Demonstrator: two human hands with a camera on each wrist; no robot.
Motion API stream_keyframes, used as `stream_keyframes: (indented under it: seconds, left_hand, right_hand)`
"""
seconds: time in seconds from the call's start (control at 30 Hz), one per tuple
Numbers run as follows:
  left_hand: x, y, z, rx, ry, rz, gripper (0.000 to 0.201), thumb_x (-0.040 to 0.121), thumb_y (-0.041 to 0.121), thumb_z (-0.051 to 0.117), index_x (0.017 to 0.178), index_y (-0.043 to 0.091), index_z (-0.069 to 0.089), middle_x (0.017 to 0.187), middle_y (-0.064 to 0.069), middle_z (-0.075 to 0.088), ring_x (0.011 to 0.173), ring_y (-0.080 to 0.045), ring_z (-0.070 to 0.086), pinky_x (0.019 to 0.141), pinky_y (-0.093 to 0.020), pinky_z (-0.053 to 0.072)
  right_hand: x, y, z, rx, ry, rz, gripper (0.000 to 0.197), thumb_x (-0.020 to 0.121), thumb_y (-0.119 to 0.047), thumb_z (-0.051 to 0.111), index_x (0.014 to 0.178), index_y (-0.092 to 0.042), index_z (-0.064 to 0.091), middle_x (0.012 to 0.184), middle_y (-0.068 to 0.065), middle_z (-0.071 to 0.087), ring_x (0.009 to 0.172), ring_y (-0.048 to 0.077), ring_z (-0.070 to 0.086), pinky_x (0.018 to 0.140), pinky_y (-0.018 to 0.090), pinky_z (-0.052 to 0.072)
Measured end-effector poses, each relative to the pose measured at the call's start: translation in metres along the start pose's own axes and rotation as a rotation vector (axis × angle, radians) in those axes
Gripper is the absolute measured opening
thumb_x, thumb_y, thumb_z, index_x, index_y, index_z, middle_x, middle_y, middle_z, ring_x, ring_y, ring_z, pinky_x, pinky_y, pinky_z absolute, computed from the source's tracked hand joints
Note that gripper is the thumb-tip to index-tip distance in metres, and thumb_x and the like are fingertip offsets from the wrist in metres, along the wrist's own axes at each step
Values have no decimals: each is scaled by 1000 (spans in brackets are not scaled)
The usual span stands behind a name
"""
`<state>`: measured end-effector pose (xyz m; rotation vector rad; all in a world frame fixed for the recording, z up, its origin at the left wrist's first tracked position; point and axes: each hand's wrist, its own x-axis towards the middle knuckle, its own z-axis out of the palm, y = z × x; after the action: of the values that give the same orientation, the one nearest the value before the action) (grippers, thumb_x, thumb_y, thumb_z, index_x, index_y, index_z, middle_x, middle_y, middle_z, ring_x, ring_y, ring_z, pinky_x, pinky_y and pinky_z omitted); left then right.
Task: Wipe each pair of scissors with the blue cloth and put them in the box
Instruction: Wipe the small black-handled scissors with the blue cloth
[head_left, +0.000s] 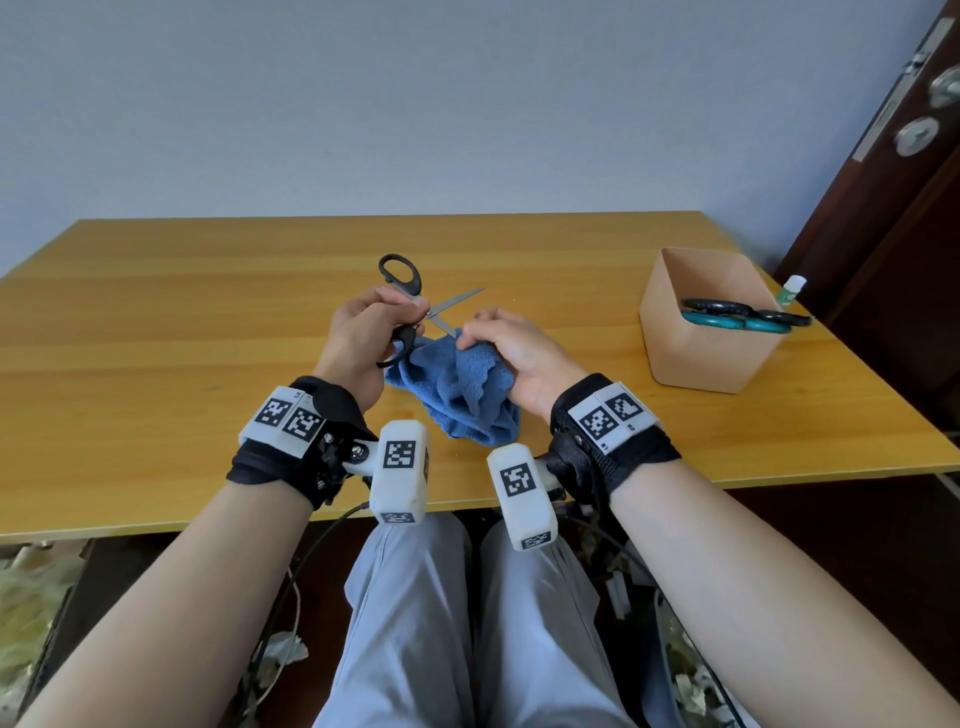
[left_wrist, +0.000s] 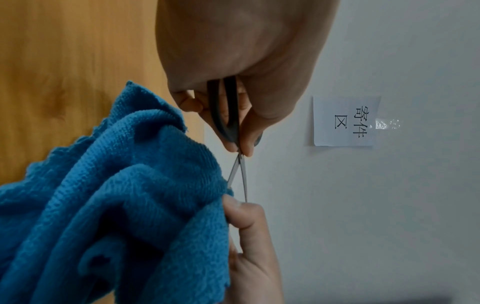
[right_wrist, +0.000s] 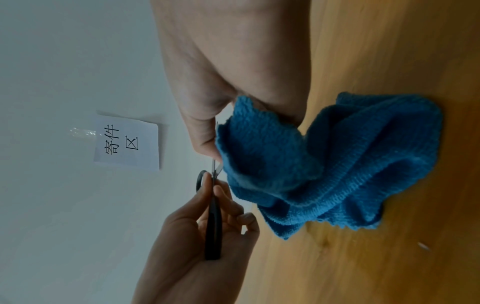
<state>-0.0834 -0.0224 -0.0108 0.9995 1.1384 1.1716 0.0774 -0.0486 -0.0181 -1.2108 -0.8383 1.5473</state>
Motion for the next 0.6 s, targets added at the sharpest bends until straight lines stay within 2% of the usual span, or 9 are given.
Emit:
stream_keyframes:
  seconds: [0.1,0.17,0.23,0.3,0.43,0.47,0.53,0.6]
  left_hand:
    - [1,2,-1,-8,26,13,20,89,6,71,78,15,57,77,5,71,69,-14,62,76,-28,46]
    - [2,5,0,-34,71,28,21,89,4,70,78,16,56,77,4,71,67,-14,61,75,-28,41]
    - [3,10,-1,-75,156,60,26,90,1,66,75,18,53,82,2,70,65,-13,60,67,-21,42]
    - [5,15,-3,-89,223,108,29,92,0,63,75,19,49,84,1,67,61,-11,58,57,-16,43]
    - [4,15,6,24,228,166,27,96,4,62,79,18,46,80,-1,59,60,-11,54,51,-12,44]
    - [3,12,11,46,218,174,27,95,3,63,79,17,46,79,-1,58,59,-10,54,53,-13,45]
    - [2,7,20,66,203,185,26,93,2,64,79,16,47,76,-2,58,57,-9,55,56,-17,47]
    - [0,3,26,74,201,178,24,91,2,66,79,16,49,80,-5,60,62,-12,56,61,-23,47]
  right_hand:
    - [-3,-2,-2,-14,33,-8,35,79,9,60,67,-19,42,70,3,52,62,21,51,56,30,42]
    - [-5,-3,-3,-15,83,-13,31,78,8,58,69,-19,45,68,1,51,59,19,48,53,27,41]
    - [-6,-4,-6,-14,145,-30,27,79,5,55,69,-18,47,64,-1,47,55,17,45,49,25,38]
    - [-7,-6,-11,2,191,-79,22,81,3,52,73,-17,55,68,0,49,58,17,48,52,26,40]
    - [-14,-17,-8,-12,81,-221,30,89,3,49,87,-16,71,80,2,64,67,18,58,54,25,49]
    - [-14,-20,-4,-29,57,-260,29,91,3,50,88,-14,73,85,3,68,72,18,62,58,26,52]
    - [-13,-23,5,-101,43,-360,26,93,0,53,92,-13,76,98,2,75,89,19,68,76,31,58]
    - [-10,-22,10,-229,44,-446,18,91,-7,63,100,-14,77,108,0,74,104,17,68,92,36,56]
